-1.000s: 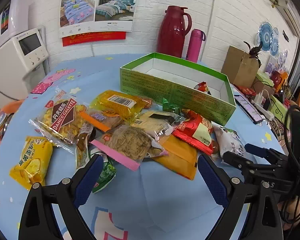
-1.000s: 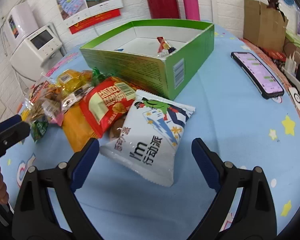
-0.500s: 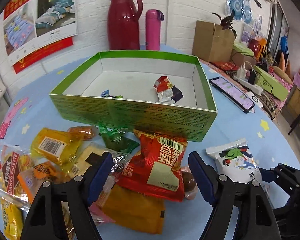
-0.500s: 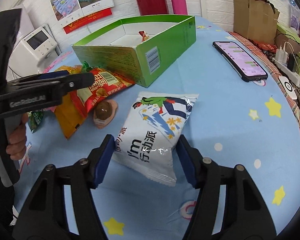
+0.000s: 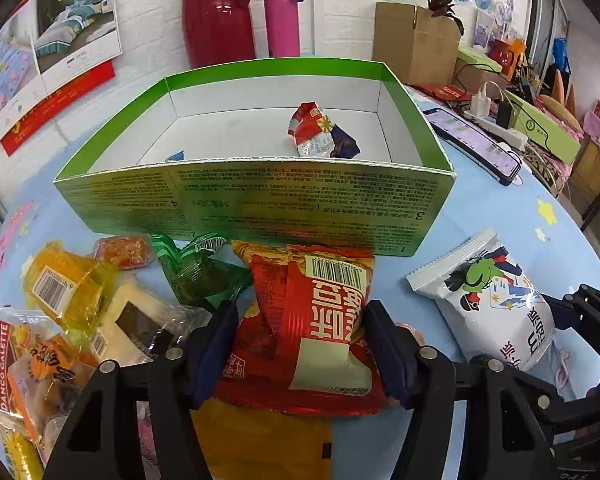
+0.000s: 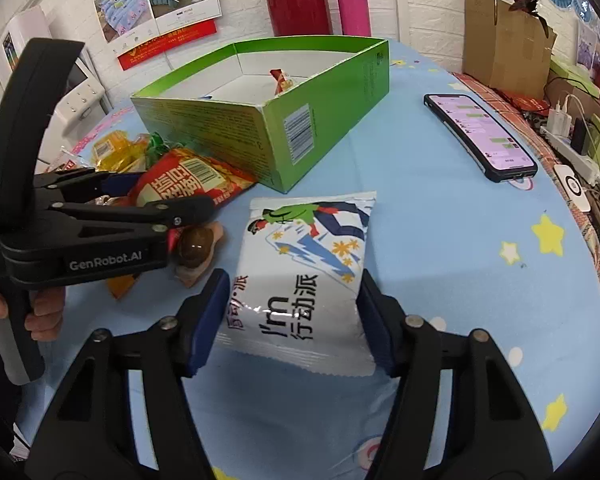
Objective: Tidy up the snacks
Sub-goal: 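Grasp the white 'I'm' bag with the right tool while the left tool grasps the red bag, then carry both bags into the green box and open both tools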
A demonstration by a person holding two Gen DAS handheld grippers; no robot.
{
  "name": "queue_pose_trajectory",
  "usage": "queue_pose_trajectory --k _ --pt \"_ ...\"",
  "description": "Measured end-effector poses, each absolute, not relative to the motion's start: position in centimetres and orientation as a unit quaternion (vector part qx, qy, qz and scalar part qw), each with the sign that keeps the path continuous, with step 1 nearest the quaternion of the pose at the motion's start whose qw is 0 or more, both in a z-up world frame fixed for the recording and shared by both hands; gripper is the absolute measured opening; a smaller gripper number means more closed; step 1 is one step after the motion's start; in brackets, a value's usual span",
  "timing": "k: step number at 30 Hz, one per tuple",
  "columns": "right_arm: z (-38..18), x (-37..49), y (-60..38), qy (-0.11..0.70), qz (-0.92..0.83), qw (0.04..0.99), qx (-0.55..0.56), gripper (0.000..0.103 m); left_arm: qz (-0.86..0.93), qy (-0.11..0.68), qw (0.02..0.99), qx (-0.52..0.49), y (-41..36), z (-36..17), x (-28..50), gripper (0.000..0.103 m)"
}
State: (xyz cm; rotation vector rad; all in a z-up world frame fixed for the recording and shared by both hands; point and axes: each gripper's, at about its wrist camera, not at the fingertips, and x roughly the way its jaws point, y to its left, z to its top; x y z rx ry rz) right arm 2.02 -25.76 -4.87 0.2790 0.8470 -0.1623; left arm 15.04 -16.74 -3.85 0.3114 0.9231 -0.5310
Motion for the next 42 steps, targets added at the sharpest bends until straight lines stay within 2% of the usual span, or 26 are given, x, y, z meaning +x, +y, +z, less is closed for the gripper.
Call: queue_pose_trajectory --k 3,4,12,18,27,33,42 --pt "-4.8 1.4 -25.8 0.407 -0.076 0.899 0.144 0.057 -0.263 0.437 0.85 0.133 -16.1 -3.2 14.0 0.047" --pt "-4.5 1.1 -25.7 0.403 -0.072 0.9 0.148 0.057 -0.27 0.442 0.847 0.12 -15.7 -3.0 13.8 0.047" --pt "-0.2 -0.5 -24.2 0.358 -0.053 0.924 0.127 0.057 -0.28 0.433 0.855 0.054 -12.2 0.1 11.7 0.046" --pt "3.2 0.3 -23.6 0.325 -0.033 0.938 0.114 0.057 -0.278 0.382 0.881 0.015 -10.1 5.0 10.6 0.046" --pt "6.4 4.9 -25.2 0.283 -0.035 0.952 0.108 0.057 -0.244 0.325 0.914 0.0 -10.8 10.3 13.9 0.046" --pt "6.0 8.8 -26.9 0.28 -0.035 0.952 0.115 0.057 -0.221 0.34 0.914 -0.011 -12.1 9.0 19.1 0.046" --pt "2.3 14.8 -28.3 0.32 -0.03 0.941 0.105 0.057 -0.192 0.379 0.905 -0.012 -13.0 4.6 25.7 0.046"
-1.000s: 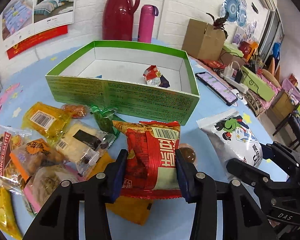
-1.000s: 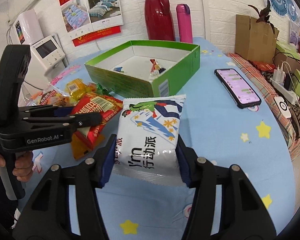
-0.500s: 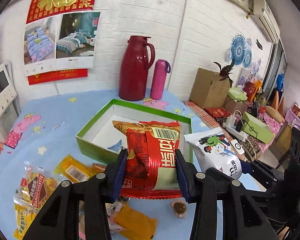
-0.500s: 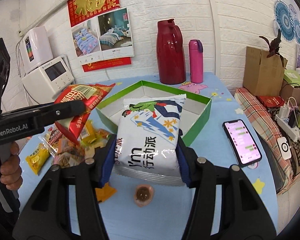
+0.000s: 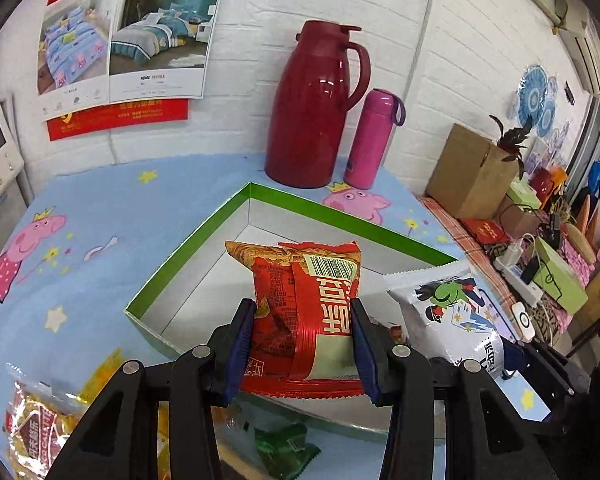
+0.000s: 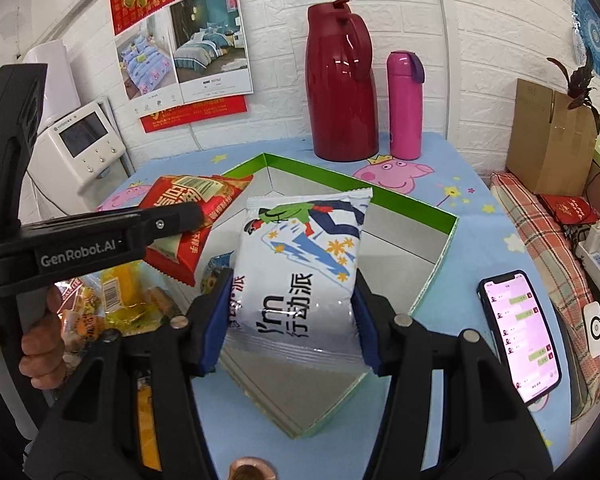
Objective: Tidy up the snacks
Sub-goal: 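Carry both bags into the green box and open both tools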
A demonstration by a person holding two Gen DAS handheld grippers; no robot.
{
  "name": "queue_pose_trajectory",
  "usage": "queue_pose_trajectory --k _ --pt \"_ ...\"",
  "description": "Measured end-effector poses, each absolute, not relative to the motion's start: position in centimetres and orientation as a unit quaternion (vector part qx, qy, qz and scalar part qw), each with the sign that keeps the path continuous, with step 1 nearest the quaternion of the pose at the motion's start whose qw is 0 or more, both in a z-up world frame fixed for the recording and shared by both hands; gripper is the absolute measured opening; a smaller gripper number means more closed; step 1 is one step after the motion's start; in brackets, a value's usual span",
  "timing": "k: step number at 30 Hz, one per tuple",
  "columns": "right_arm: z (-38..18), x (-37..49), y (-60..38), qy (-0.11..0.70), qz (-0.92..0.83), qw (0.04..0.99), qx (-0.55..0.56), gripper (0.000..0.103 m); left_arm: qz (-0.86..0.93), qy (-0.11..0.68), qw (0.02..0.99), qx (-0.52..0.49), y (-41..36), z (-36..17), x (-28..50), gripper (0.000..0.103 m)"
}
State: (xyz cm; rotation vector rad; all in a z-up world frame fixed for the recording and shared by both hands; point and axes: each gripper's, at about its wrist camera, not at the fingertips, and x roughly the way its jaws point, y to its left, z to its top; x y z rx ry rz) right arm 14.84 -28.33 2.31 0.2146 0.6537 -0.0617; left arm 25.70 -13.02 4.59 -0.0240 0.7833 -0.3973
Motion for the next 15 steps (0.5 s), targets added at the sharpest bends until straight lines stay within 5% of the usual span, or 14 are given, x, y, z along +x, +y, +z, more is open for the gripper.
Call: queue_pose_trajectory --k 6,7,9,15 --pt "0.2 17.4 -28.7 0.34 -0.029 0.935 0.094 0.06 -0.183 0.391 0.902 -0.01 -13.2 3.0 27.6 0.049" --pt "0.1 17.4 -28.6 0.339 -0.028 0.936 0.09 0.064 -0.185 0.388 0.903 -0.017 -12.9 3.0 27.6 0.065" --pt "0.1 17.0 -28.4 0.332 -0.029 0.939 0.081 0.092 -0.176 0.377 0.909 -0.026 -12.4 3.2 27.2 0.096" --pt "0.8 15.5 -27.8 0.324 -0.031 0.942 0.077 0.099 -0.145 0.329 0.933 -0.008 -11.4 4.8 25.1 0.1"
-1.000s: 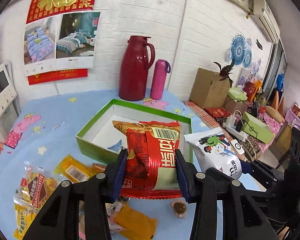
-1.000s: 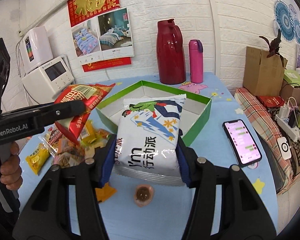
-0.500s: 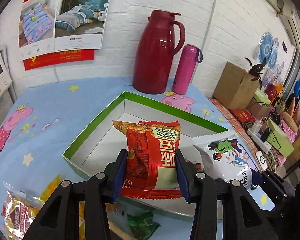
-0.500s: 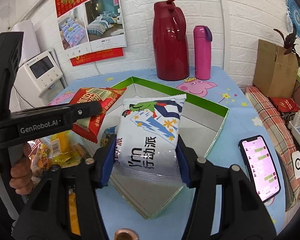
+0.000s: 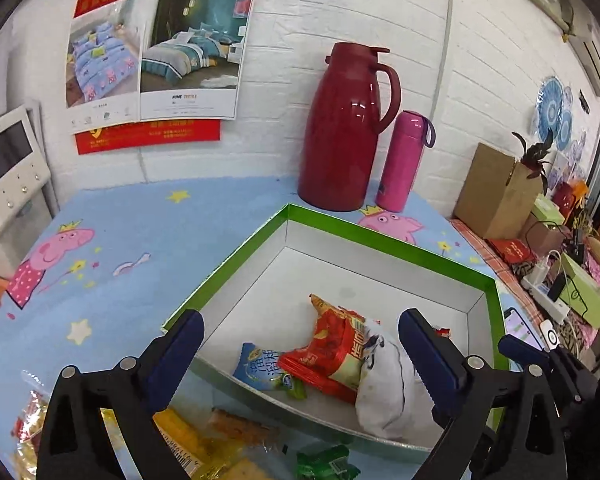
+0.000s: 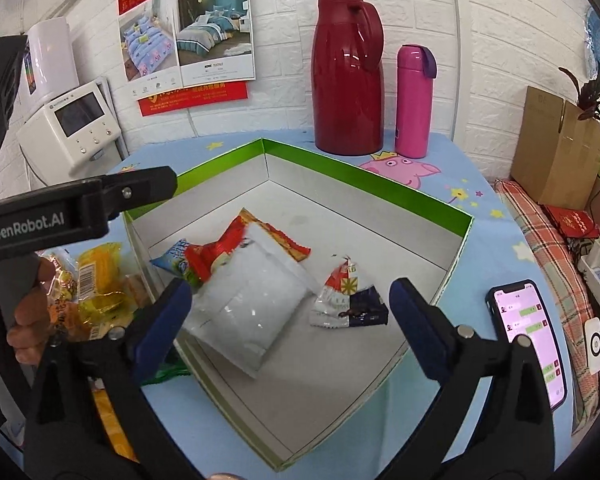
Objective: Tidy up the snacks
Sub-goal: 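Carry both bags into the green box and open both tools, then move the right tool to the orange bag while the left tool approaches the green packet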
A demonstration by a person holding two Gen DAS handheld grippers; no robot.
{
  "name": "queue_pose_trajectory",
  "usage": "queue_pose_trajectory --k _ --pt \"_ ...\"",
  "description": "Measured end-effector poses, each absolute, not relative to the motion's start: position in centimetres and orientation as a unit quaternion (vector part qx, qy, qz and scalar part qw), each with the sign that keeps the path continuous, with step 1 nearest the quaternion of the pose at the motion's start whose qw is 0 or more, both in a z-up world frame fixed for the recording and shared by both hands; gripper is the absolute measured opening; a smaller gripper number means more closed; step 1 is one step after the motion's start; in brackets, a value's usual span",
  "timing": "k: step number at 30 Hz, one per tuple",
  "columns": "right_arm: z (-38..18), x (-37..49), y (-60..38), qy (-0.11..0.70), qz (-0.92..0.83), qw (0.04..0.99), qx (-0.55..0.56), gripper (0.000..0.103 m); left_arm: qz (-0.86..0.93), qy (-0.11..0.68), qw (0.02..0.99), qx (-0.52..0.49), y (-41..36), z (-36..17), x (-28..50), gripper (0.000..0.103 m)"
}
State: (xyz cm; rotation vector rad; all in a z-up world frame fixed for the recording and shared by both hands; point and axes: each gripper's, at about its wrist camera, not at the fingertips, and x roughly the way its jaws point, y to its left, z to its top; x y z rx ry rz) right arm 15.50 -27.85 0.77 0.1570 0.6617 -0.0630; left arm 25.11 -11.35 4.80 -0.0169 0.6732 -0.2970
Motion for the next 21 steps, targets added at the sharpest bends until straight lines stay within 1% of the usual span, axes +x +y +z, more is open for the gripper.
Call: queue_pose_trajectory --k 13,21 --pt "6.5 8.3 -23.1 0.264 -0.005 0.964 0.045 0.101 -0.141 0.274 0.951 -0.013 -8.2 9.2 16.9 0.1" --pt "7.9 4.3 -19.9 0.248 0.018 0.968 0.035 0.102 -0.118 0.272 0.955 0.0 -6.0 10.1 11.9 0.1"
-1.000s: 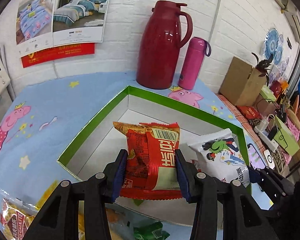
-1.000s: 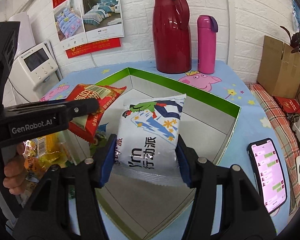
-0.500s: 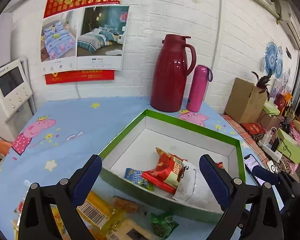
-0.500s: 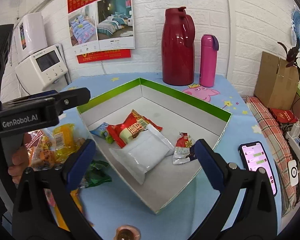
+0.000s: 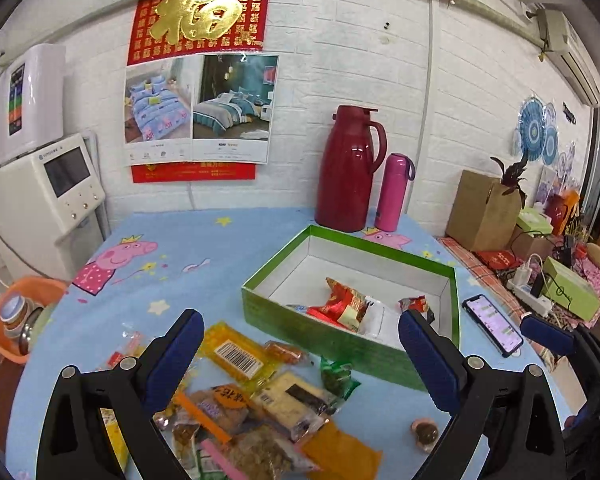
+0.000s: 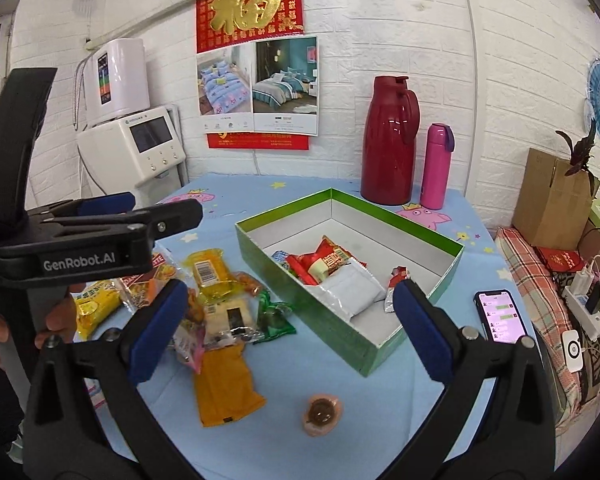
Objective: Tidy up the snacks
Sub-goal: 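Move the right tool to the orange bag while the left tool approaches the green packet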
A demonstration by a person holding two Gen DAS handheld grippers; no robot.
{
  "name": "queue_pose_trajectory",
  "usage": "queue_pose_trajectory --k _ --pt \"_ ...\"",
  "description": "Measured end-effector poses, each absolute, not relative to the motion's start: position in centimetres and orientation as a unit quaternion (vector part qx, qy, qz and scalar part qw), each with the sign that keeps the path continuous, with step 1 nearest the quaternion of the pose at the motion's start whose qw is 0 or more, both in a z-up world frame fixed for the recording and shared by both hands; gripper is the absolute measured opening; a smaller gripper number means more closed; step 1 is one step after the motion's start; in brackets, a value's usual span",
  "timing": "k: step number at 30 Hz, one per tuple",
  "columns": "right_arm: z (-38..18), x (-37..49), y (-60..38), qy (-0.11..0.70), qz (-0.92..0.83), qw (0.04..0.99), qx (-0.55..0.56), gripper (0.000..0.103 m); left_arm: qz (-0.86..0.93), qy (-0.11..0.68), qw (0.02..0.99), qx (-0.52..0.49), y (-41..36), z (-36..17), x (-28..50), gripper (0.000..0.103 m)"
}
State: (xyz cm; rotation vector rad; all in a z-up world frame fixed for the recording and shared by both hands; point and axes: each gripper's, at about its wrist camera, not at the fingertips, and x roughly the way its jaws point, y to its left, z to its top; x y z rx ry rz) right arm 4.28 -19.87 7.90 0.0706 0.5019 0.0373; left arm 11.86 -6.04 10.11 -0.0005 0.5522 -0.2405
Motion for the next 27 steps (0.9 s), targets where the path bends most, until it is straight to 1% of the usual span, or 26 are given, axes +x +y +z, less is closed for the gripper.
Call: queue_pose_trajectory --k 3,8,15,21,22,23,24,25,26,27 --pt "7.6 3.2 -18.7 0.251 0.034 0.967 0.03 0.102 -0.107 0.286 0.952 0.004 -4.2 9.4 10.3 0.1" --pt "4.7 3.1 -16.9 0.301 0.066 0.951 0.015 0.102 -0.086 0.316 0.945 -0.005 0.2 6.6 8.2 0.1" --pt "-1.3 6.5 -14.6 0.387 0.105 0.916 0.009 0.102 -0.079 0.361 0.928 -0.038 5.1 2.4 6.0 0.1" --pt "-3.9 9.9 -12.9 0.417 0.11 0.902 -0.019 0.101 -0.084 0.37 0.924 -0.04 6.4 1.0 4.7 0.1" --pt "-4.1 10.4 -12.8 0.421 0.11 0.9 -0.021 0.1 -0.088 0.371 0.924 -0.037 6.4 0.8 4.5 0.1" --pt "-4.3 10.6 -12.8 0.424 0.111 0.898 -0.022 0.093 -0.092 0.371 0.923 -0.031 6.3 0.6 4.5 0.1" --pt "-4.5 10.7 -12.8 0.429 0.109 0.897 -0.024 0.081 -0.095 0.373 0.923 -0.025 6.1 0.3 4.5 0.099" --pt "-4.9 10.6 -12.8 0.436 0.104 0.894 -0.028 0.071 -0.097 0.375 0.922 -0.017 5.8 0.1 4.6 0.099" --pt "-5.1 10.4 -12.9 0.439 0.102 0.892 -0.031 0.064 -0.101 0.378 0.92 -0.01 5.5 -0.2 4.7 0.099" --pt "-4.9 9.9 -12.9 0.434 0.095 0.895 -0.037 0.063 -0.107 0.383 0.918 -0.005 5.1 -0.6 5.0 0.096"
